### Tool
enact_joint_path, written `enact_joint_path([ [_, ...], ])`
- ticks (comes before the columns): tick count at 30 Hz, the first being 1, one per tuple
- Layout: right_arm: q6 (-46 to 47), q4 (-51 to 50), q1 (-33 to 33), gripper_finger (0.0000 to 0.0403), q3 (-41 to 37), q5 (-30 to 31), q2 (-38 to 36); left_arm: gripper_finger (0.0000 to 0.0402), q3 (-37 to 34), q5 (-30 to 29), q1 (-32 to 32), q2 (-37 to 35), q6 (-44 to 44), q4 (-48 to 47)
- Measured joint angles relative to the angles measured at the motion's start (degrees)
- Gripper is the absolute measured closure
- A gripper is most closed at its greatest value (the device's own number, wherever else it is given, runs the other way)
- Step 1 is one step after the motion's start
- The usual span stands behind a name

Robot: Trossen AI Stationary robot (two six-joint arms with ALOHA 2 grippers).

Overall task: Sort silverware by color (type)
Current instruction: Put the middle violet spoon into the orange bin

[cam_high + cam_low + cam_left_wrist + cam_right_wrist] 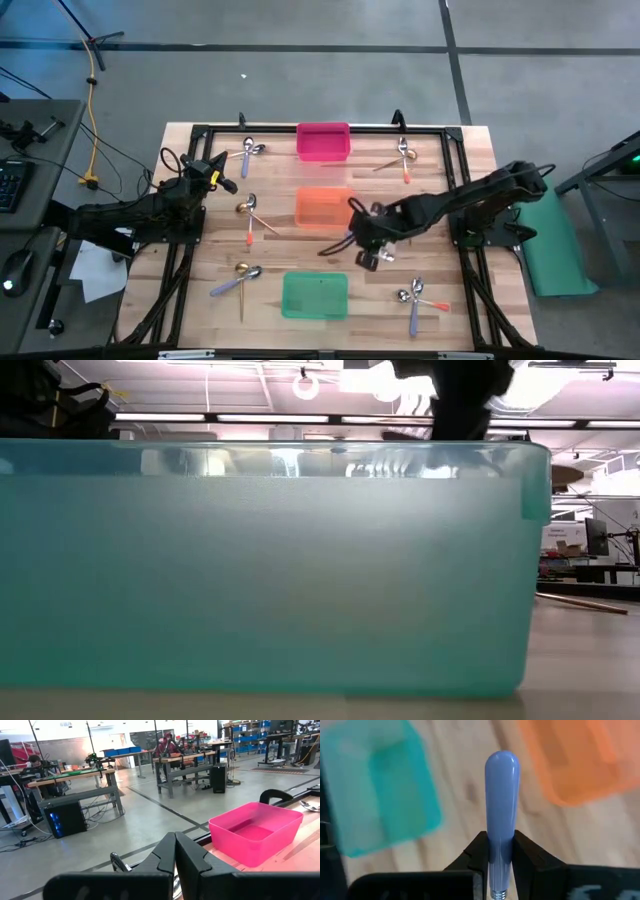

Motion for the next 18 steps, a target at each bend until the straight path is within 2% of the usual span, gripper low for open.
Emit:
enact_joint_path([
  [7, 1.4, 6.8, 3.0, 0.0369, 6.1, -2.0, 8.5, 0.0401, 0.0, 0.0, 0.0, 0.0, 0.0, 0.0],
  [12, -3.8, 0.8, 1.5, 0.0369, 14.3, -0.7, 14.7, 0.0401, 0.0, 0.0, 0.0, 0.0, 0.0, 0.0],
  [18, -15.0, -7.0, -5.2, 0.0369, 25.5, 0.6, 20.5, 0.0401, 0.0, 0.0, 0.0, 0.0, 0.0, 0.0],
])
